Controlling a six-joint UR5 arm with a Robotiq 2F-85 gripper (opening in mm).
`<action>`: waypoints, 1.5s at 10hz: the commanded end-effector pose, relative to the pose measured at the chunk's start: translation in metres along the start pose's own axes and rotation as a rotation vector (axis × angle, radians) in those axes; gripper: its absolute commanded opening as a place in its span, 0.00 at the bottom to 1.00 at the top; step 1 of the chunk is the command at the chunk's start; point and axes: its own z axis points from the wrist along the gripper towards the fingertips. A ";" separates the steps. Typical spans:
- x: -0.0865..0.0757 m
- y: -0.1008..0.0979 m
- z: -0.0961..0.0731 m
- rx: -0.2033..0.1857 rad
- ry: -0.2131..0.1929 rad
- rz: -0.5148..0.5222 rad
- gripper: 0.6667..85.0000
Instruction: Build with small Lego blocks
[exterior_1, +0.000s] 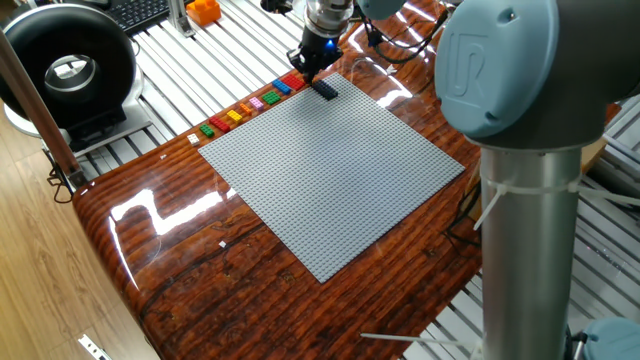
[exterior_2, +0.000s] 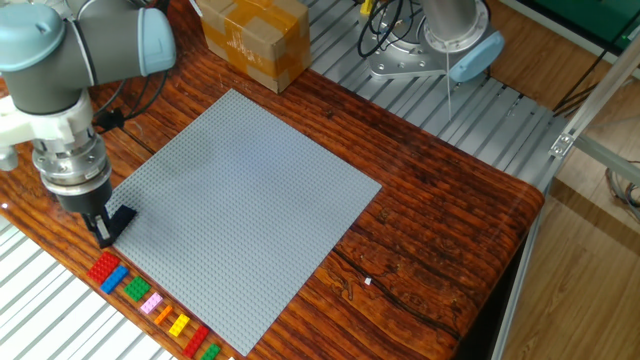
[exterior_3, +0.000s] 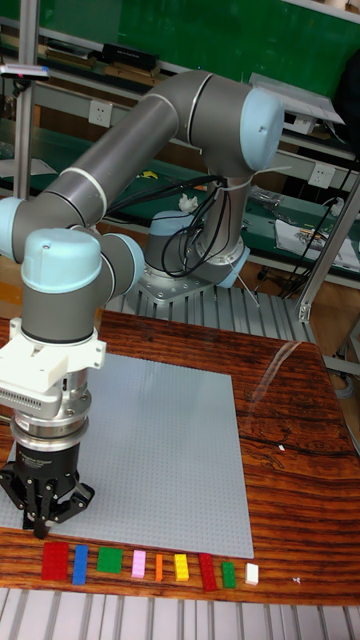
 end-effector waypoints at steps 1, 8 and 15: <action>-0.008 -0.008 -0.006 -0.004 0.009 -0.024 0.00; -0.015 -0.010 -0.001 -0.016 -0.032 -0.056 0.00; -0.014 -0.012 0.001 -0.022 -0.045 -0.068 0.00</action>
